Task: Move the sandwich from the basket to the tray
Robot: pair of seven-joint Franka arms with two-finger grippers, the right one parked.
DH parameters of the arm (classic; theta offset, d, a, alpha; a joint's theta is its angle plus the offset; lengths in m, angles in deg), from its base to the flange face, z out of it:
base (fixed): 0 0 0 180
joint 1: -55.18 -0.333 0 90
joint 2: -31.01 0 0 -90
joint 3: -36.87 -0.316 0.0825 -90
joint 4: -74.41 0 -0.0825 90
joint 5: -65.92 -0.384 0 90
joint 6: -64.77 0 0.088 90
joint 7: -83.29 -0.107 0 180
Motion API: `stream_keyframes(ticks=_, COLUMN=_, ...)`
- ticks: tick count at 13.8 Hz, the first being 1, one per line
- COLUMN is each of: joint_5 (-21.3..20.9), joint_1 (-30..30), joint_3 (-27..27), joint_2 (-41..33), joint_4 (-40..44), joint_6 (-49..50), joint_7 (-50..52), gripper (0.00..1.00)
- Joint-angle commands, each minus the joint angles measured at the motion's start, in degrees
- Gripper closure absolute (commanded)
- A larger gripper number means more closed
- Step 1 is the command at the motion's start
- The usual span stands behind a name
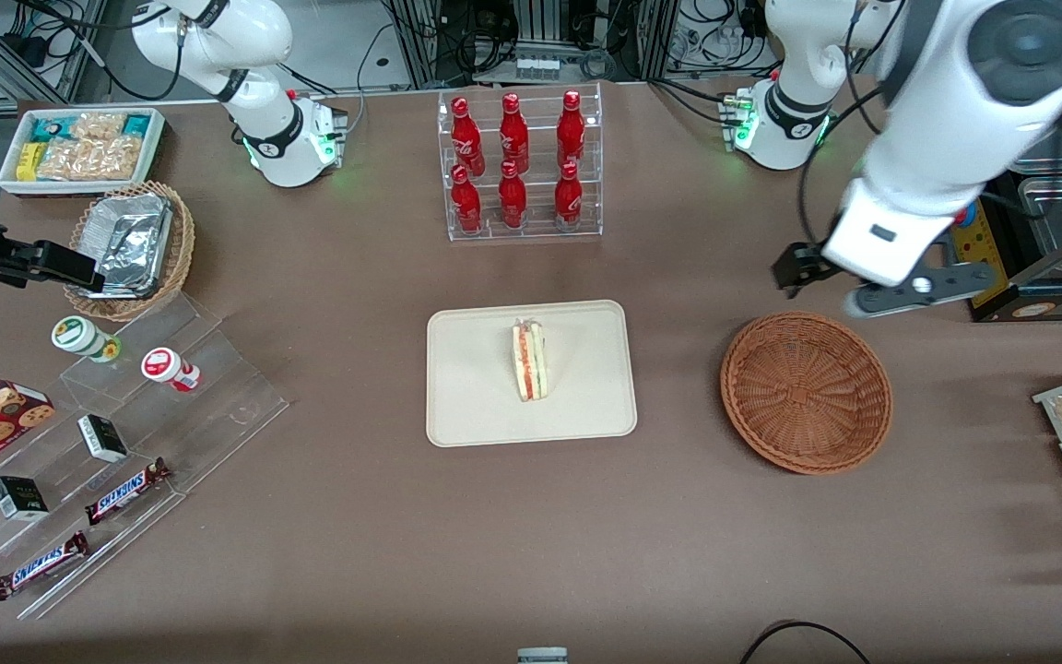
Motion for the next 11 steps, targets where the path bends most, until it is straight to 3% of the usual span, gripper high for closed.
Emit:
stream_keyframes(ticks=1, joint_5=1.4, joint_1=-4.4, joint_3=0.6, joint_2=-4.4, joint_4=-4.8, joint_6=1.0, joint_7=-7.4, gripper=0.0)
stream_keyframes(ticks=4, joint_5=1.6, joint_1=-9.4, joint_3=0.5, joint_2=-8.7, joint_4=-8.9, joint_6=0.8, joint_7=-18.1, gripper=0.0)
stream_keyframes(ticks=6, joint_5=1.6, joint_1=-8.7, joint_3=-2.1, joint_2=-9.2, joint_4=-8.9, joint_6=0.9, joint_7=-19.2, gripper=0.0)
stream_keyframes(ticks=11, joint_5=3.2, joint_1=-7.8, joint_3=-2.2, joint_2=-5.6, joint_4=-3.8, joint_6=1.0, joint_7=-18.7, gripper=0.0)
